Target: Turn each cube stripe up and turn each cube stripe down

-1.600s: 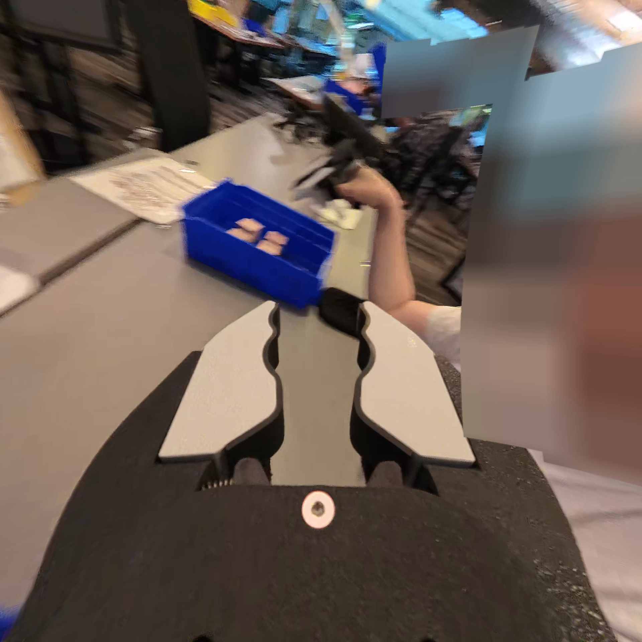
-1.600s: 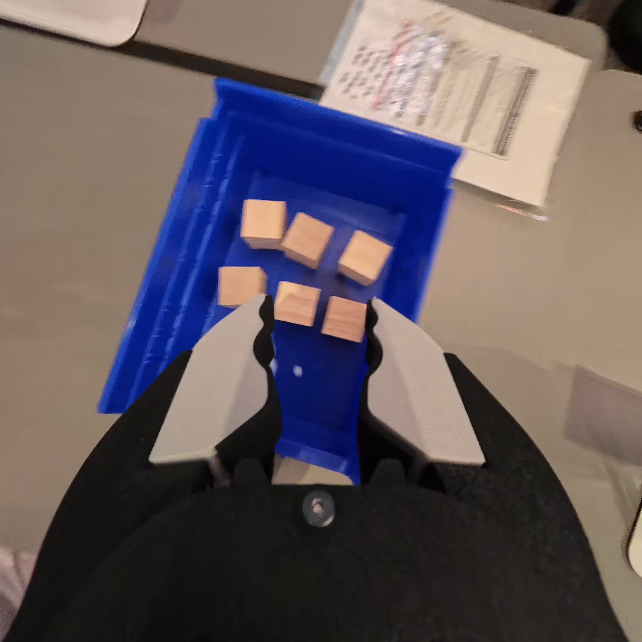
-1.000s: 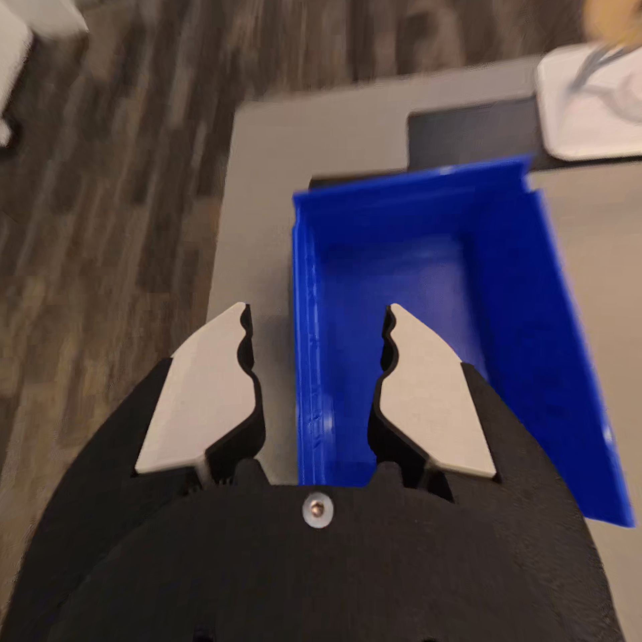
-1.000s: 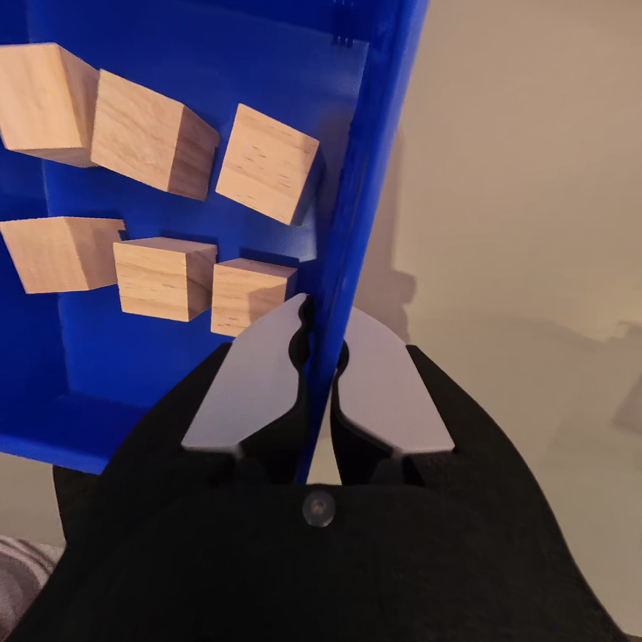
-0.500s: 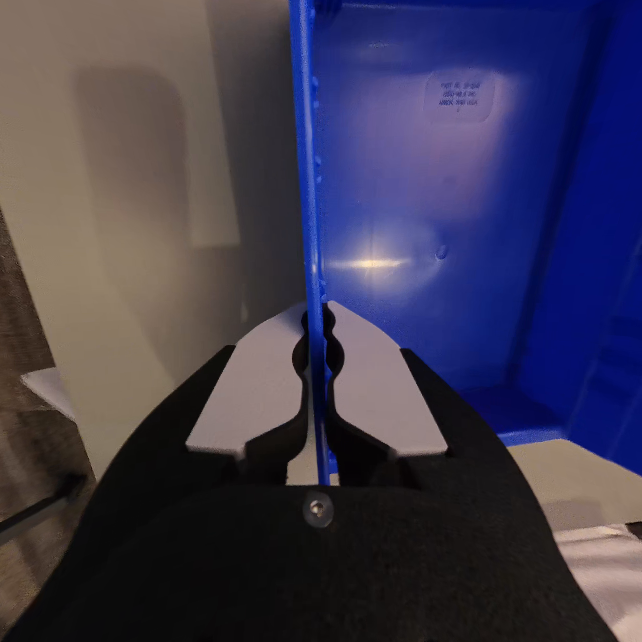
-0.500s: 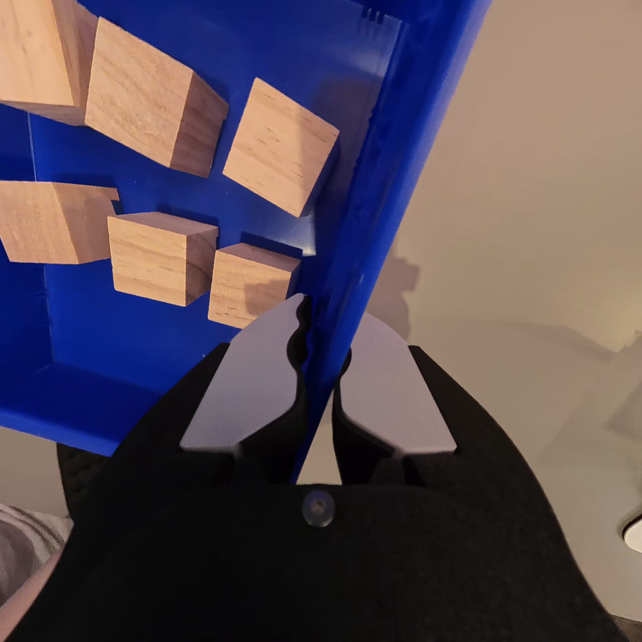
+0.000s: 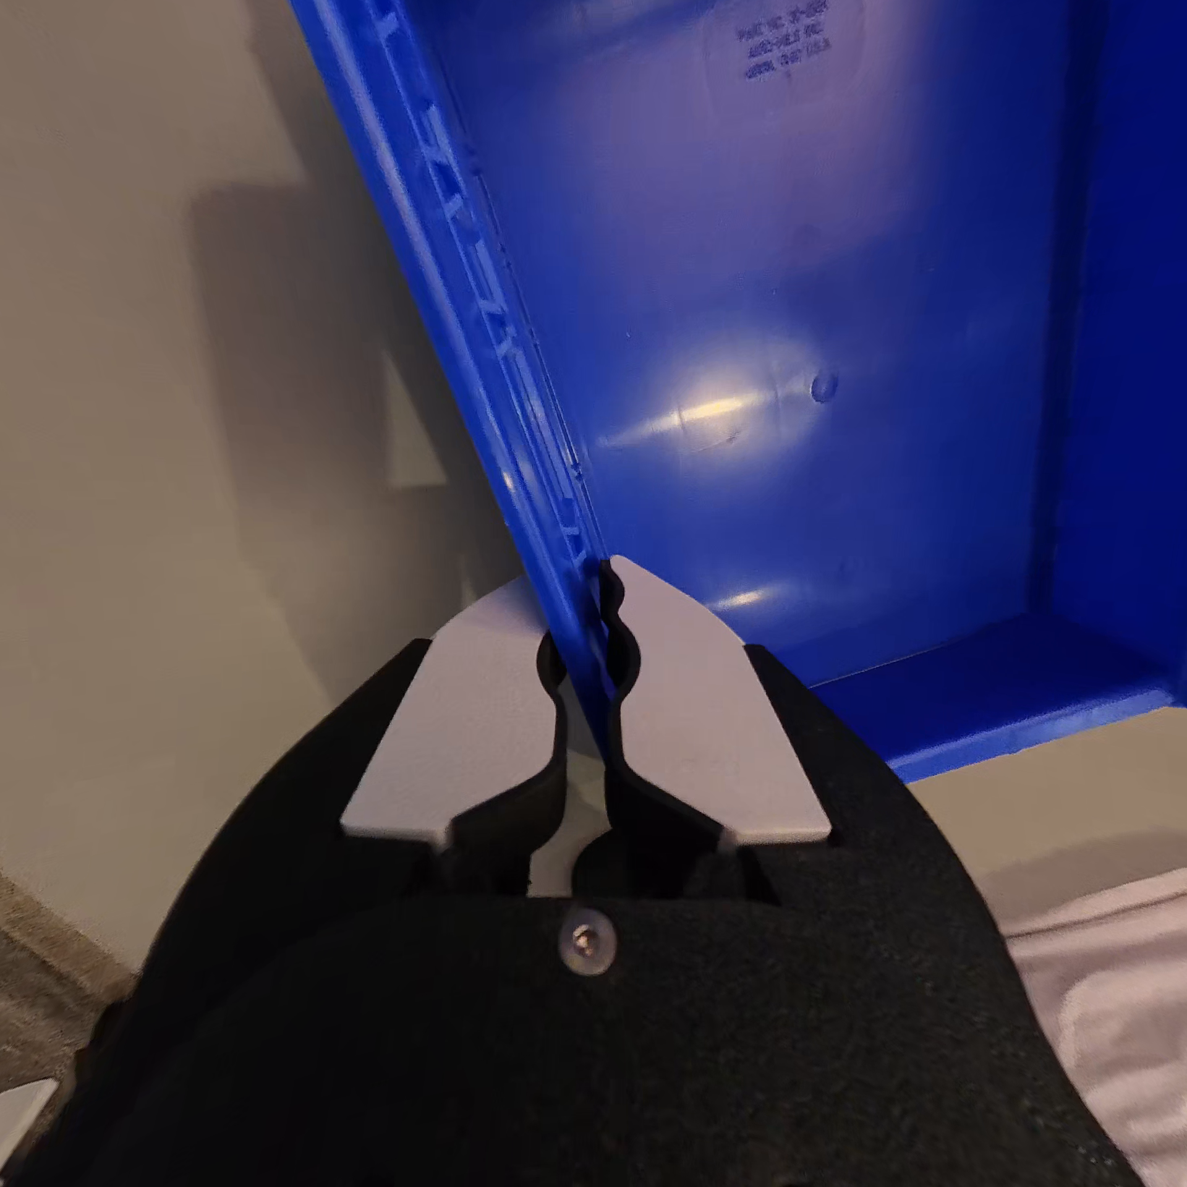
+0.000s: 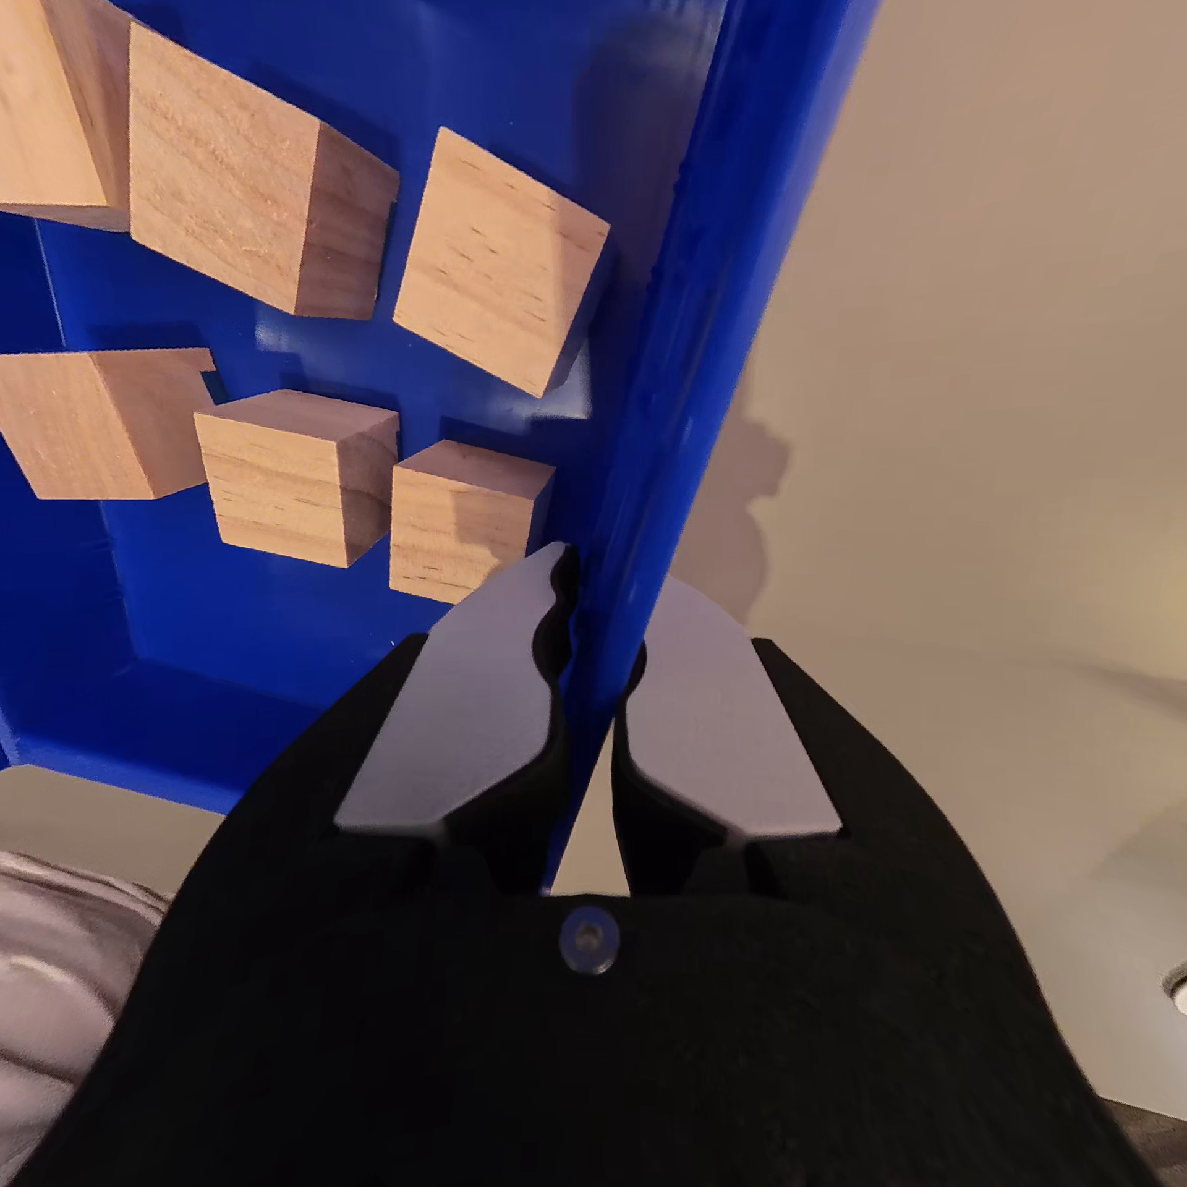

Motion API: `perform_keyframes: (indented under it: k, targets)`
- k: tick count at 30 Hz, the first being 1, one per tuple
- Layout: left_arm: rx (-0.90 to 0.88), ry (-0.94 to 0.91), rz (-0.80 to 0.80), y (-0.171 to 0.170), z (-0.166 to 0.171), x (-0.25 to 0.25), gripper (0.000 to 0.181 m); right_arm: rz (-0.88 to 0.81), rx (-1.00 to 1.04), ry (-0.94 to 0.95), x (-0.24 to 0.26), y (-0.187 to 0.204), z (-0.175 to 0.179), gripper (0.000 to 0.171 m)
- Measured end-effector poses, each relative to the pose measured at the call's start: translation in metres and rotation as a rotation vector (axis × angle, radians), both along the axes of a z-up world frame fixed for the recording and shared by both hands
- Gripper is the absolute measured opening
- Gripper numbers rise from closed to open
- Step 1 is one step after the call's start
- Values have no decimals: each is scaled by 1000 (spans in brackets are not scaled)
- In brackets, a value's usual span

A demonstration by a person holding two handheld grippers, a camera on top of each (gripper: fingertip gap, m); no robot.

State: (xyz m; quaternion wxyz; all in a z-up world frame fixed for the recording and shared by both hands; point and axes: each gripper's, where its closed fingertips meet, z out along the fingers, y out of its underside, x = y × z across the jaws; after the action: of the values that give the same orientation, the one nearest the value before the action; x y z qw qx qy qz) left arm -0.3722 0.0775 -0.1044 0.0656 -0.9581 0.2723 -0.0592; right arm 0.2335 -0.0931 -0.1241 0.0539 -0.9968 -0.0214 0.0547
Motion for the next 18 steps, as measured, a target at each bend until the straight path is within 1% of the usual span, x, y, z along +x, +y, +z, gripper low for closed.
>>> perform_keyframes:
  k: [1,5,8,12,18]
  targets:
    - [8,10,-17,-1,0,6,7,-1,7,-3,-1,3,1,9]
    - [23,30,-79,-8,0,34,8,-58,155,-50,4,31,14,9]
    - [28,39,-107,-16,-1,54,8,-34,145,-78,6,33,9,9]
    - [30,23,-146,-29,-1,85,9,-22,133,-65,6,37,0,11]
    - [38,23,-239,-54,-3,125,15,-77,132,5,4,42,-6,8]
